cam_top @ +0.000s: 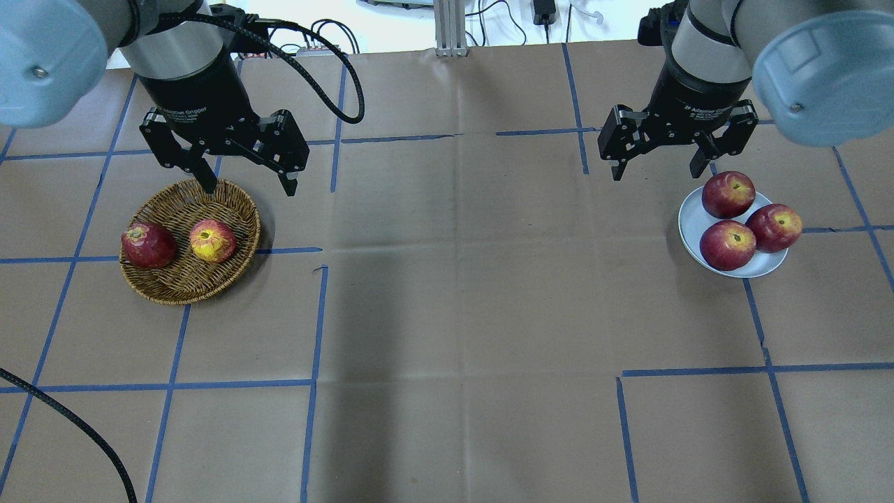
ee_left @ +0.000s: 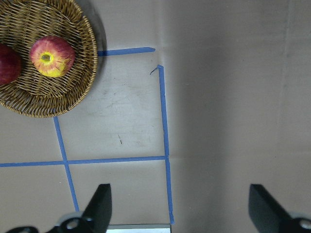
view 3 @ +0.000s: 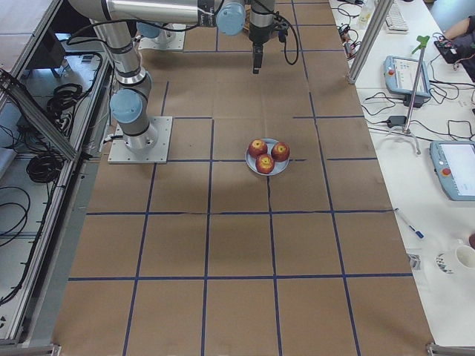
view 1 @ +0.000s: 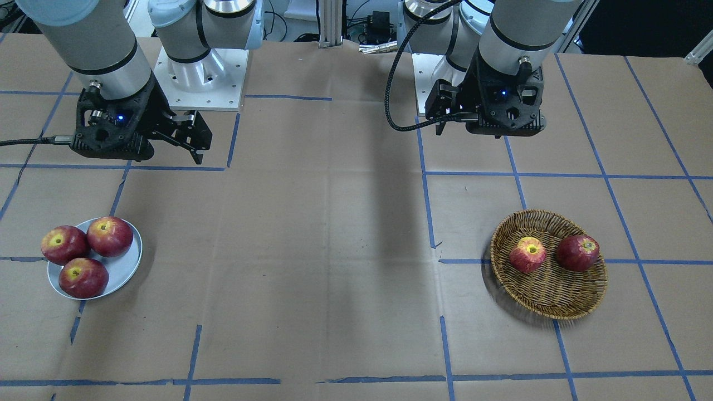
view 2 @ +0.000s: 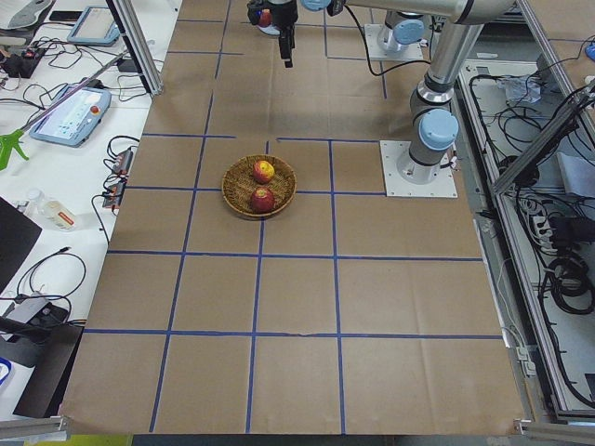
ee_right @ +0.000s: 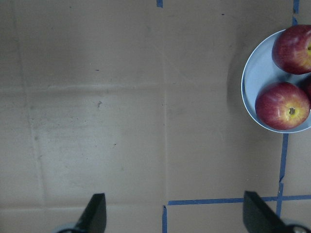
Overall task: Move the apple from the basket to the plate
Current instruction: 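Move the left gripper down over the red-yellow apple in the basket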
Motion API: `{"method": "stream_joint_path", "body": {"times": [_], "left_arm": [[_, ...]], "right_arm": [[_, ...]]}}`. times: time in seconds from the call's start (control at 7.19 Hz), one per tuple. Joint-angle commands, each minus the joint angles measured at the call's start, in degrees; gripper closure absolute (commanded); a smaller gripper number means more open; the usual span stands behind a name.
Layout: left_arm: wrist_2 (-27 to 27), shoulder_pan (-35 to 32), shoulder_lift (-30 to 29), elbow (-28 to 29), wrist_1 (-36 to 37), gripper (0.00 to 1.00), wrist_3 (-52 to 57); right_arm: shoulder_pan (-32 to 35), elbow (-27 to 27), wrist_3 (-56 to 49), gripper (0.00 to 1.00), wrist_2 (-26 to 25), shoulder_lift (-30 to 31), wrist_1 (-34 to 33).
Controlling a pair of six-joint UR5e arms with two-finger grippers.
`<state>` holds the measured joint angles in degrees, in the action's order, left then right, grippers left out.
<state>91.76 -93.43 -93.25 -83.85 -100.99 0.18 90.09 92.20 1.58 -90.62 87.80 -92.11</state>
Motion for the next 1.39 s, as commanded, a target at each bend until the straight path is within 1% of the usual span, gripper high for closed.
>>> {"method": "stream_joint_path", "body": {"times": [0.0,0.7,0.97,1.11,1.25], "left_arm": [[0.09,0.27,0.61,-0.09,0.26,0.00,0.17],[0.17,0.27,0.79,0.09,0.09,0.00,0.18],[0.17,0.27,2.62,0.96,-0.35,0.00,0.26],[0.17,0.36,2.90,2.01,-3.40,0.00,0.26],[0.26,0.36,3.07,2.20,-3.51,0.00,0.26]], "right_arm": [[0.00,0.09,-0.09,0.00,0.00,0.09,0.09],[0.00,0.09,-0.26,0.00,0.00,0.70,0.09],[0.00,0.09,-0.09,0.00,0.00,0.79,0.09],[0.00,0.00,0.00,0.00,0.09,0.88,0.09],[0.00,0.00,0.00,0.00,0.09,1.14,0.17]]}}
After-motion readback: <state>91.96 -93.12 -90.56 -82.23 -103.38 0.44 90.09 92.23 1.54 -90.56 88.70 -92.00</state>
